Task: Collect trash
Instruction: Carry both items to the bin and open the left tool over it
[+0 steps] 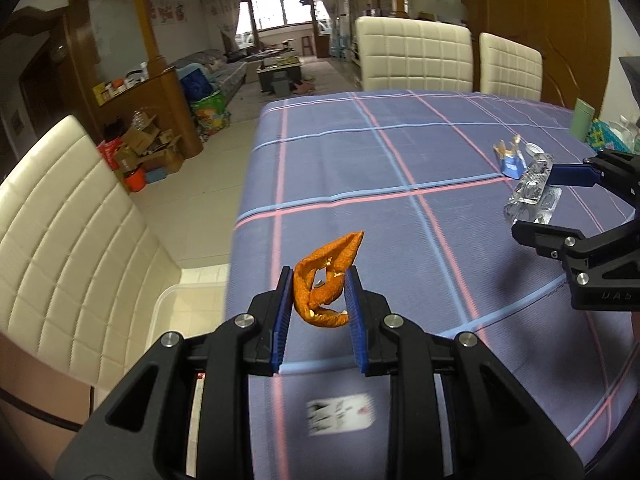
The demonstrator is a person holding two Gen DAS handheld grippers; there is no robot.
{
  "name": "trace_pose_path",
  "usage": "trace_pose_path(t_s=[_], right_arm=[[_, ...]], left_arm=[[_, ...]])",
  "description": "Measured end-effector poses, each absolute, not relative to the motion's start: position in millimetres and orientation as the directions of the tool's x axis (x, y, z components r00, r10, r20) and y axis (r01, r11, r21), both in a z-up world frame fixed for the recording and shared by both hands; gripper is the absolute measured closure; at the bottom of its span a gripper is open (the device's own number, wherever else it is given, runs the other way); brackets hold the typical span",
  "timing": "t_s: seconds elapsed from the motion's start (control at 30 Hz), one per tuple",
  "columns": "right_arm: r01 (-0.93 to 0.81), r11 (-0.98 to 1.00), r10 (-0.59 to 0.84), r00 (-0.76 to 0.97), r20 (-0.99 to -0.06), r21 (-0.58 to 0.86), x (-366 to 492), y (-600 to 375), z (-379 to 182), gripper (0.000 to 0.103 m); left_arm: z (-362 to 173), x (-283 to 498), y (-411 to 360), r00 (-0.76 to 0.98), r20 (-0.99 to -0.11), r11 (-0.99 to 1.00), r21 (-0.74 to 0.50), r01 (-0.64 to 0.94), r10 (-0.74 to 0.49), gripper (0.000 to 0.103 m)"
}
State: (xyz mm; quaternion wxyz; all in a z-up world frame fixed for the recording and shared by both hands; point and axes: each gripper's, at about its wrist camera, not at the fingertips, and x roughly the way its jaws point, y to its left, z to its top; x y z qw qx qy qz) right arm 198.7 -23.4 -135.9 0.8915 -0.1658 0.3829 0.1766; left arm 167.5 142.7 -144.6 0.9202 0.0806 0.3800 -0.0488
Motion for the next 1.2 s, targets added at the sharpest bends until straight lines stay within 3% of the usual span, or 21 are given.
trace_pose_path(t_s=[0.83,1.2], right_arm=[[-0.650,0.725,0.288,0.587,-0.757,-0.228,207,144,-157,0.032],[-0.675,0.702,0.302,0.569,-0.765,-0.225,224,174,-168,0.032]], left_arm=[[-176,162,285,0.680,-0.727,0.994,0.036,-0.106,0.099,0.076],[-200,179,316,0.640,-0.752,0.985,0.064,-0.162,0.155,0.076]])
